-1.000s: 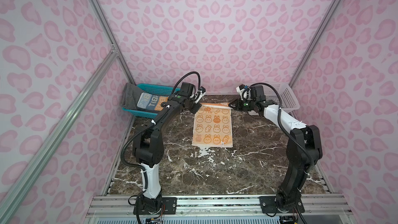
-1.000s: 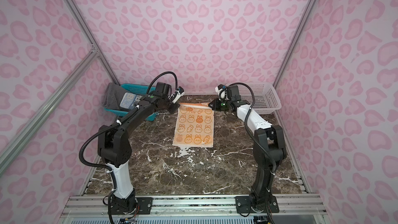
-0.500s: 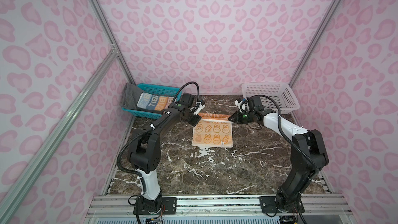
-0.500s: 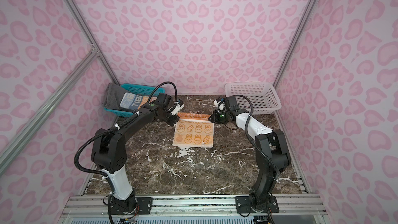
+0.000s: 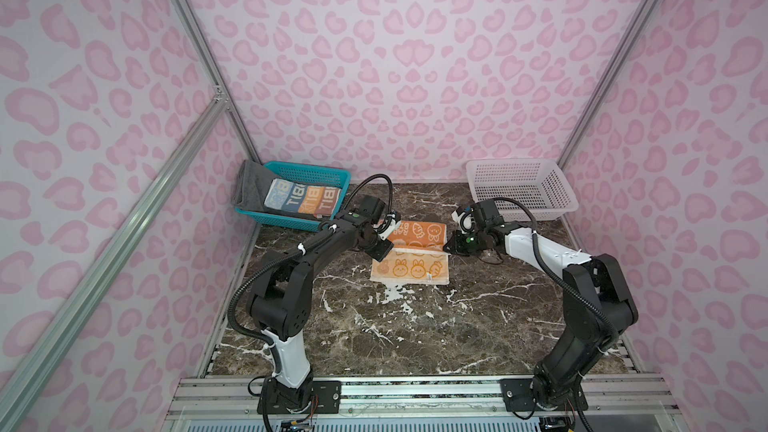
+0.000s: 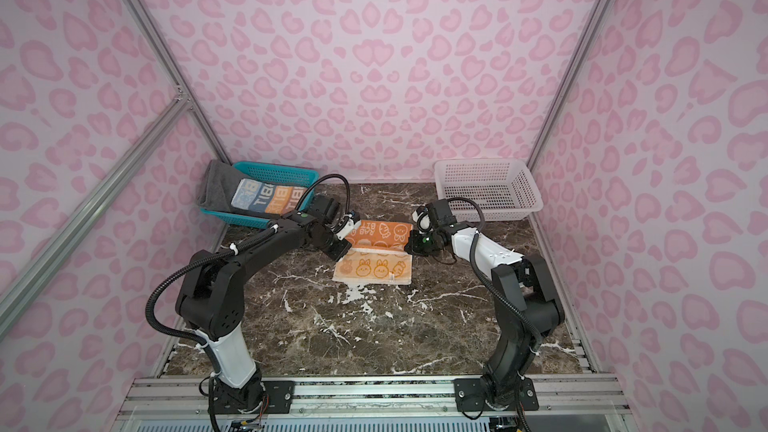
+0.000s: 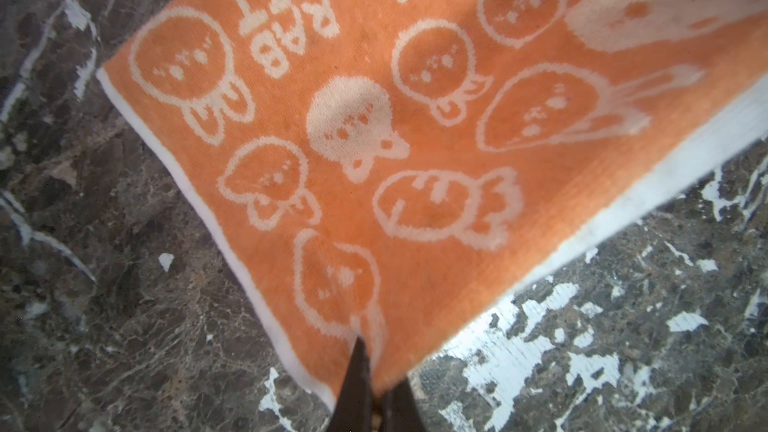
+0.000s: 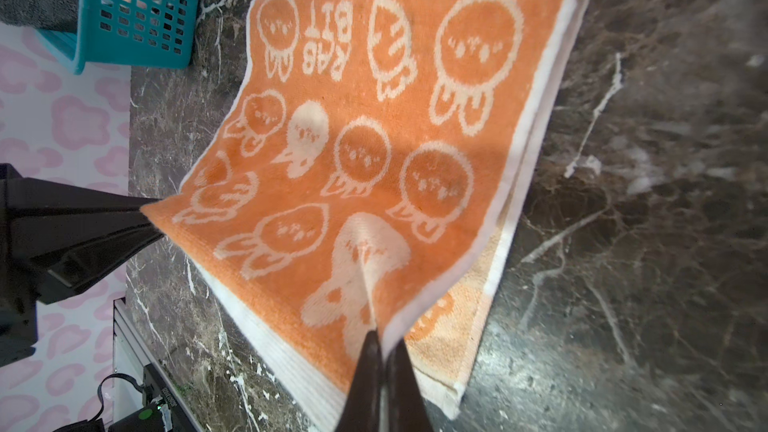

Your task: Fold and stack the towels

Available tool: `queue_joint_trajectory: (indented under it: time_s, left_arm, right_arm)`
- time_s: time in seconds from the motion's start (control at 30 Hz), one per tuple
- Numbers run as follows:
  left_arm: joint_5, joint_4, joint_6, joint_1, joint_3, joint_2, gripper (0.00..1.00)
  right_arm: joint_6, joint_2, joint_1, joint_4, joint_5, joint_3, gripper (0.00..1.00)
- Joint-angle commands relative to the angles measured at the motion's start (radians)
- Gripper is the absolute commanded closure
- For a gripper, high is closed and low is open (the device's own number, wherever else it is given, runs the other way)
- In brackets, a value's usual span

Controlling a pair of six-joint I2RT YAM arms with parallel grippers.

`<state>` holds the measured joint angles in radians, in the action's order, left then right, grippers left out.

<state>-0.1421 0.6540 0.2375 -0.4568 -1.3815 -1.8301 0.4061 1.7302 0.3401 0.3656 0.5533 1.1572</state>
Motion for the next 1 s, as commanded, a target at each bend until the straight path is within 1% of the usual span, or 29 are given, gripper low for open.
queue_joint_trajectory:
  time_s: [0.0, 0.27, 0.37, 0.53, 0.67, 0.83, 0.9, 0.97]
  left_arm:
    - [0.036, 0.016, -0.006, -0.001, 0.016, 0.023, 0.97]
    - [0.045, 0.039, -0.006, -0.032, 0.030, -0.004, 0.97]
    - [0.036, 0.034, -0.019, -0.036, 0.073, 0.000, 0.95]
    - [0.033, 0.030, -0.039, -0.037, 0.114, 0.029, 0.89]
    - [0.034, 0.040, -0.046, -0.038, 0.120, 0.048, 0.85]
    - [-0.015, 0.036, -0.055, -0.039, 0.106, 0.057, 0.83]
    - [-0.022, 0.039, -0.055, -0.043, 0.098, 0.048, 0.82]
    - [-0.023, 0.048, -0.056, -0.048, 0.096, 0.036, 0.81]
  right_arm:
    - [-0.013, -0.007, 0.004, 0.027, -0.038, -0.024, 1.00]
    - [0.008, -0.022, 0.021, 0.007, -0.049, -0.098, 0.98]
    - [0.024, -0.039, 0.025, -0.007, -0.065, -0.128, 0.94]
    - [0.028, -0.049, 0.036, -0.007, -0.082, -0.146, 0.81]
    - [0.028, -0.054, 0.053, 0.004, -0.115, -0.154, 0.79]
    - [0.039, -0.063, 0.058, -0.003, -0.136, -0.153, 0.79]
    - [0.039, -0.064, 0.061, 0.000, -0.136, -0.144, 0.77]
    - [0.030, -0.060, 0.072, 0.013, -0.141, -0.132, 0.72]
